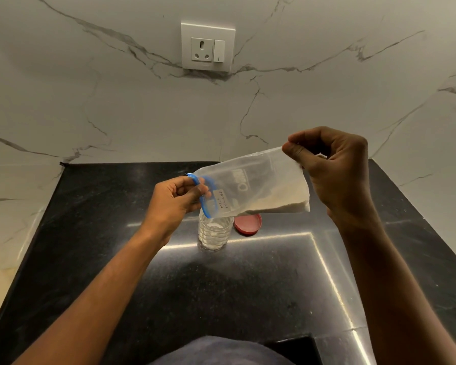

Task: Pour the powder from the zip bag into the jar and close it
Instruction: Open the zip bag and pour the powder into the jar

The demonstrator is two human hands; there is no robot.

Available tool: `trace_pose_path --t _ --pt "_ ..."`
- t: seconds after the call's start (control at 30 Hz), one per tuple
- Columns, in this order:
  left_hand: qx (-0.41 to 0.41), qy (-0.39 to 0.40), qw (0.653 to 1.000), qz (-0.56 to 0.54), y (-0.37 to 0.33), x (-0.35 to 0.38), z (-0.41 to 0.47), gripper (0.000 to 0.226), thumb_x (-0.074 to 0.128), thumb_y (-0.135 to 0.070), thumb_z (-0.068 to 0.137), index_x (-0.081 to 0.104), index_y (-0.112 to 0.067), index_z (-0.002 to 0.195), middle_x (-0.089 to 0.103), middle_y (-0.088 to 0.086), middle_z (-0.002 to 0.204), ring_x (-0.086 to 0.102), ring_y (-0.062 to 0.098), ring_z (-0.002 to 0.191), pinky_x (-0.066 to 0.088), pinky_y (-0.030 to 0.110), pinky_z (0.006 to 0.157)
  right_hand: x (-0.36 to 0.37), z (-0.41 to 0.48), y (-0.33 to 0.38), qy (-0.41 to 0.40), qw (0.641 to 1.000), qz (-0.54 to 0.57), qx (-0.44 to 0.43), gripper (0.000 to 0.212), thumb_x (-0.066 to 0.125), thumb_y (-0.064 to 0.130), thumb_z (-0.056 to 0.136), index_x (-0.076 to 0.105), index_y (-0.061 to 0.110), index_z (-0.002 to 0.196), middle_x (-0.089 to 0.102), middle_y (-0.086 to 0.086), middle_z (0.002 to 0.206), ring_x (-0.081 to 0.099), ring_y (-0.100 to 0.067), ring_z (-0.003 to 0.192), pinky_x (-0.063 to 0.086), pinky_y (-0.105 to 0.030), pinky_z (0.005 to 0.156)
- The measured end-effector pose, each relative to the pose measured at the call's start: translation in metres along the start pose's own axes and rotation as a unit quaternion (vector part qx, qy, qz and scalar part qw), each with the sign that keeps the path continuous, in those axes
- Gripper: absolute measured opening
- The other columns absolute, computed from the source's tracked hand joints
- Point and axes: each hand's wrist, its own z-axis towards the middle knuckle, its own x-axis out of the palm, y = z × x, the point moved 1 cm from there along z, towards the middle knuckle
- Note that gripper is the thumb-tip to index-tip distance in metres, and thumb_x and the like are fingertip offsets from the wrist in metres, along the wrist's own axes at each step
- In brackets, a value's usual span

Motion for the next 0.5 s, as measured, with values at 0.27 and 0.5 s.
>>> trace_pose_path --t 0.27,0.5 --pt "-0.005 -0.004 1.000 -0.006 0.001 0.002 0.001 0.020 0.070 -0.009 0.097 0.076 -0.015 0.115 0.083 0.001 0.103 0.081 0.015 0.098 0.066 0.026 0.078 0.002 -0.003 0.007 -0.005 1.000 -0.006 -0.008 0.012 0.085 0.017 0.087 0.078 0.021 0.096 0.075 0.013 0.084 0.073 -0.003 0.075 0.064 -0.030 0.071" --pt "0.002 0.001 1.000 -0.006 -0.001 0.003 -0.001 0.020 0.070 -0.009 0.096 0.075 -0.016 0.115 0.084 -0.004 0.101 0.081 0.013 0.097 0.066 0.026 0.079 0.001 -0.002 0.012 -0.011 0.999 -0.020 -0.024 0.014 0.085 0.018 0.087 0.077 0.024 0.097 0.074 0.016 0.084 0.074 -0.002 0.075 0.065 -0.030 0.070"
